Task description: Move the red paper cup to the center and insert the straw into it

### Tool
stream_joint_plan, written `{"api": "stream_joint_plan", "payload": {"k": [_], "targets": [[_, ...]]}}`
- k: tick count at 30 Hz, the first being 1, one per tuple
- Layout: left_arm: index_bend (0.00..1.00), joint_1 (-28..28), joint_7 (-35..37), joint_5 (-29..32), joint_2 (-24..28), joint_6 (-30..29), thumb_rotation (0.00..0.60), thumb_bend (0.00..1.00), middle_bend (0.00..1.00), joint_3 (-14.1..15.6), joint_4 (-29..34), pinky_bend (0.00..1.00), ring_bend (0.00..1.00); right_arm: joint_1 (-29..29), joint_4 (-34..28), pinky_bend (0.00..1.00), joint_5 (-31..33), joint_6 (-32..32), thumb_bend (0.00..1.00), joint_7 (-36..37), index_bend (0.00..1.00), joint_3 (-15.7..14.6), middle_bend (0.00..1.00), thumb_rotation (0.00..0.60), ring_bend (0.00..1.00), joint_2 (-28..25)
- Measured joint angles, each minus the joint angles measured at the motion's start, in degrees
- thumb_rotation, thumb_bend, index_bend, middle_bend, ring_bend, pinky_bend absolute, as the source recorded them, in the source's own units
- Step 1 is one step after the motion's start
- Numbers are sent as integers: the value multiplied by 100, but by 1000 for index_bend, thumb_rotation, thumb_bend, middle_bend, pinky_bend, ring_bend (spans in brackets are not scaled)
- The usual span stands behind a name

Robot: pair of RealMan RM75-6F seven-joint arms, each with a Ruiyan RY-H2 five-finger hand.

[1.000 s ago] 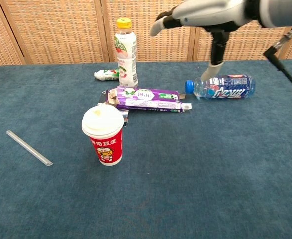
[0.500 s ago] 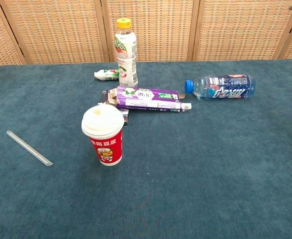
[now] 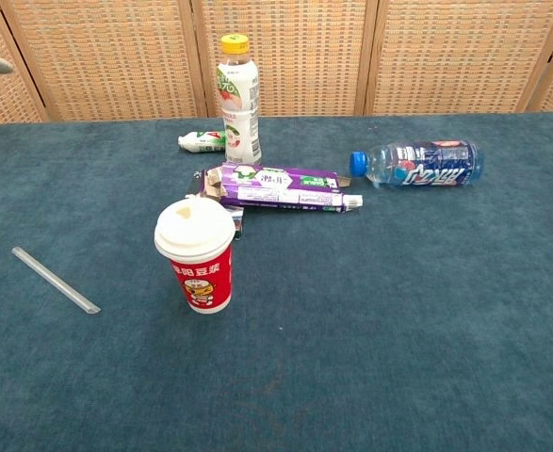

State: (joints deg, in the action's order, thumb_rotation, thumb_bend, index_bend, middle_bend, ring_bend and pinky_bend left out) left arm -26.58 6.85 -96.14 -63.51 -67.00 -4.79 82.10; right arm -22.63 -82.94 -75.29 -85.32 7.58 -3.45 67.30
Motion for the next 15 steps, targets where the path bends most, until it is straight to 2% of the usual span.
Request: {"api": "stream_joint_plan", "payload": {"k": [2,9,13,15], "targets": [[21,-225,137,-193,-95,200,600,77,0,84,-283,0,0,84,-43,0,-25,-34,0,-44,0,109,0,600,0,11],[337,-860,300,-479,-483,1045,600,77,0,391,-1117,0,0,215,18,0,-46,52,0,-58,0,342,0,600,0,-17],[393,-939,391,-482,-751,1112,600,102,0,492,-1516,0,0,249,95,0,45,251,0,14,0,435,0,600,0,-21],[414,-950,483,-485,-939,1095,600,168,0,547,-1823,0,0,272,139,0,72,362,0,68,0,513,0,600,0,-19]]}}
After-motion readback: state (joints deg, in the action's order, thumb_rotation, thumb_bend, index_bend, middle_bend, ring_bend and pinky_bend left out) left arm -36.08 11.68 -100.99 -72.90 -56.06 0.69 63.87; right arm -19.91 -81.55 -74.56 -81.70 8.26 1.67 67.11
